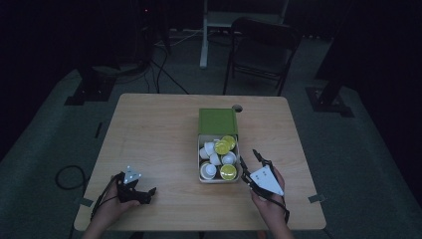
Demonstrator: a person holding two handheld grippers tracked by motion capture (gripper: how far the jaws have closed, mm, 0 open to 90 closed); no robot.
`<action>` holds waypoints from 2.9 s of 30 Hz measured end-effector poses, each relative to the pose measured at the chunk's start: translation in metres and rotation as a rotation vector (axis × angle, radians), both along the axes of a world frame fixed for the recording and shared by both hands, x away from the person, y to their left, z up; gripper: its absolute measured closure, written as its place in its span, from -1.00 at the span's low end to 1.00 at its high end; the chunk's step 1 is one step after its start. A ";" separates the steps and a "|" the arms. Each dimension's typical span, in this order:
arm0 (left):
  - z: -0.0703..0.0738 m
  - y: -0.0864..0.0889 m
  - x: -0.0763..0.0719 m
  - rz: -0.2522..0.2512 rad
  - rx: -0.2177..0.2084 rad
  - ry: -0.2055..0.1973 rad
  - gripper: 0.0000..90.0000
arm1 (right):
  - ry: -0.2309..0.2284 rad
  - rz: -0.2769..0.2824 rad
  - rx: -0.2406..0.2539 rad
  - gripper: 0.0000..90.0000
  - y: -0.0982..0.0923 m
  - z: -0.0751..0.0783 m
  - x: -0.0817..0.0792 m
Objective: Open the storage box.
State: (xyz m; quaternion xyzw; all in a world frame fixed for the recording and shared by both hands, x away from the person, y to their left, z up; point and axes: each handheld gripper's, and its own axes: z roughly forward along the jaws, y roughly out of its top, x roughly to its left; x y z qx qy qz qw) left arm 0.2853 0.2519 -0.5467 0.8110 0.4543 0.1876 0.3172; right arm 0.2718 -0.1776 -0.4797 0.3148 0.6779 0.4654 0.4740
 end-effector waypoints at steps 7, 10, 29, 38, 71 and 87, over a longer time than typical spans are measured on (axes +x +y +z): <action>0.000 0.000 0.000 0.000 0.001 0.000 -0.96 | 0.020 -0.049 0.018 0.09 -0.009 -0.002 0.003; 0.000 0.000 0.000 0.000 0.001 0.000 -0.96 | 0.030 -0.062 0.022 0.07 -0.012 -0.004 0.004; 0.000 0.000 0.000 0.000 0.001 0.000 -0.96 | 0.220 -0.216 0.051 -0.33 -0.038 -0.023 0.015; 0.000 0.000 0.000 0.000 0.001 0.000 -0.96 | 0.292 -0.254 0.043 -0.40 -0.044 -0.036 0.019; 0.000 0.000 0.000 0.000 0.001 0.000 -0.96 | 0.638 -0.285 0.151 -0.65 -0.097 -0.068 0.023; 0.000 0.000 0.000 0.000 0.001 0.001 -0.96 | 0.712 -0.240 0.143 -0.73 -0.101 -0.071 0.030</action>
